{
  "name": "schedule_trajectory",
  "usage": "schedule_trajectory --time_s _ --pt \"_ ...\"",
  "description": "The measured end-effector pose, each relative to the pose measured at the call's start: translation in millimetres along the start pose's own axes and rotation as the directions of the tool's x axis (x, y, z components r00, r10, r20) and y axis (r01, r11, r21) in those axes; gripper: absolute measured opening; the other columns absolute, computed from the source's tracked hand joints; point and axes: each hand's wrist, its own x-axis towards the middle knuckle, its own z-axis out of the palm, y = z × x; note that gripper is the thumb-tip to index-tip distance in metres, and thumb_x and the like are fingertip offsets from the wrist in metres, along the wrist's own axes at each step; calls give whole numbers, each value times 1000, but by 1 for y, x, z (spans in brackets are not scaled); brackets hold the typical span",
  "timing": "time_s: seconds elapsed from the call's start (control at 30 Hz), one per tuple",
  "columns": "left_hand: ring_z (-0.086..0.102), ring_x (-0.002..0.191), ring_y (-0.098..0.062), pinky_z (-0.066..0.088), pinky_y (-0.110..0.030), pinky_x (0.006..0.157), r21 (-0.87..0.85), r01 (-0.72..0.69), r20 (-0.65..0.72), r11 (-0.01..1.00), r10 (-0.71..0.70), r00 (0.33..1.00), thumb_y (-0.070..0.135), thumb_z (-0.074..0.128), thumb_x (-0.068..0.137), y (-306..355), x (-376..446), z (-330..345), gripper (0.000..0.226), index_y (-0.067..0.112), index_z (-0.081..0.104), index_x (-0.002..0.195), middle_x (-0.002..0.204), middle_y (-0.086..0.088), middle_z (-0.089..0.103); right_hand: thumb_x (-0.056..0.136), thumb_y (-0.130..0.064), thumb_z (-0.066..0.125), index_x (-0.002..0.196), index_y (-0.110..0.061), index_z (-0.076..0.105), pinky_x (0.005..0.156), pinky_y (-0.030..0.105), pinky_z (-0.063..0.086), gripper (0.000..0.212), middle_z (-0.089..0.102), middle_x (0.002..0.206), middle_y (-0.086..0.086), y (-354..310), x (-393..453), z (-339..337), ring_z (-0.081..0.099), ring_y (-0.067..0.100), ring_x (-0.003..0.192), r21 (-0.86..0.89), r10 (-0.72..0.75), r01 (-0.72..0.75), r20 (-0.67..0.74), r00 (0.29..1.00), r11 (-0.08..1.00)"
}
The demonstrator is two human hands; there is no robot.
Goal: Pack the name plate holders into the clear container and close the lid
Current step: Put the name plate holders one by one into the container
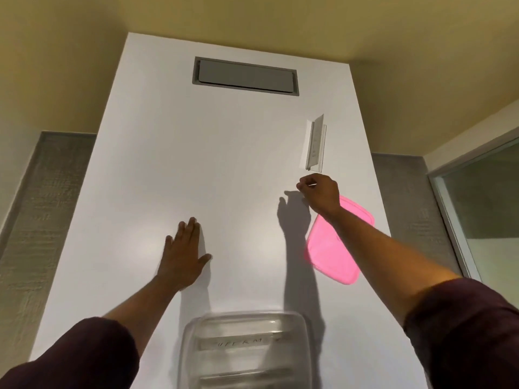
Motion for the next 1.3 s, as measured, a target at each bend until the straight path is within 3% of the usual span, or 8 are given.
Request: schedule_trajectory --time_s 0.17,0.37,0.53,0.67,0.8,0.9,1.1,1.3 --pt "8 153 -31 25 -61 113 83 -26 9 996 26 1000 59 30 94 -9 4 22 84 8 9 157 168 -8 2 81 -31 74 120 -14 69 92 31 47 43 68 121 14 8 79 -6 66 26 114 26 138 -136 -124 983 990" --pt "-22 151 -24 2 -59 119 40 -26 26 999 25 999 65 9 92 -12 7 28 84 16 -13 156 164 2 -25 81 -37 72 135 -5 57 101 40 51 64 67 129 14 14 138 -9 62 32 122 34 248 -246 -131 960 969" --pt "-19 152 -24 2 -59 119 18 -23 31 1000 22 999 62 17 93 -10 6 24 82 16 -9 157 165 2 -20 79 -21 74 108 9 69 87 49 60 42 73 109 28 15 144 -7 70 41 102 39 295 -293 -157 942 955" --pt "-32 147 -19 -3 -57 120 31 -2 71 1000 0 998 65 9 89 -11 8 23 84 19 -18 154 162 3 -29 75 -14 76 86 -12 78 86 45 62 12 79 97 13 18 137 -14 75 32 93 105 322 -309 -153 934 945" --pt "-22 151 -20 20 -60 113 84 41 109 996 -50 993 64 25 92 -8 12 17 86 11 5 157 167 -9 -1 73 -6 77 70 -10 75 78 40 64 5 78 92 20 12 109 -22 73 28 73 255 373 -331 -135 918 908" --pt "-19 151 -29 14 -55 120 111 59 162 992 -77 984 57 38 96 5 12 3 92 6 -14 154 162 -10 -23 72 3 80 70 0 74 85 47 63 7 76 89 24 14 79 -25 69 24 72 482 430 -376 -1 903 791" --pt "15 151 -30 19 -38 121 -231 145 143 962 -114 983 39 48 99 44 -6 -35 69 5 22 154 163 -15 19 84 7 75 85 0 75 79 35 60 7 72 94 14 9 -24 -24 68 22 81 647 346 -393 206 915 654" --pt "54 126 -19 39 -26 102 -706 131 88 696 -97 991 36 54 99 106 -44 -78 46 12 51 138 137 -3 58 88 1 74 104 -3 72 72 29 59 16 72 82 5 -7 -130 -16 67 17 75 712 266 -405 306 914 574"
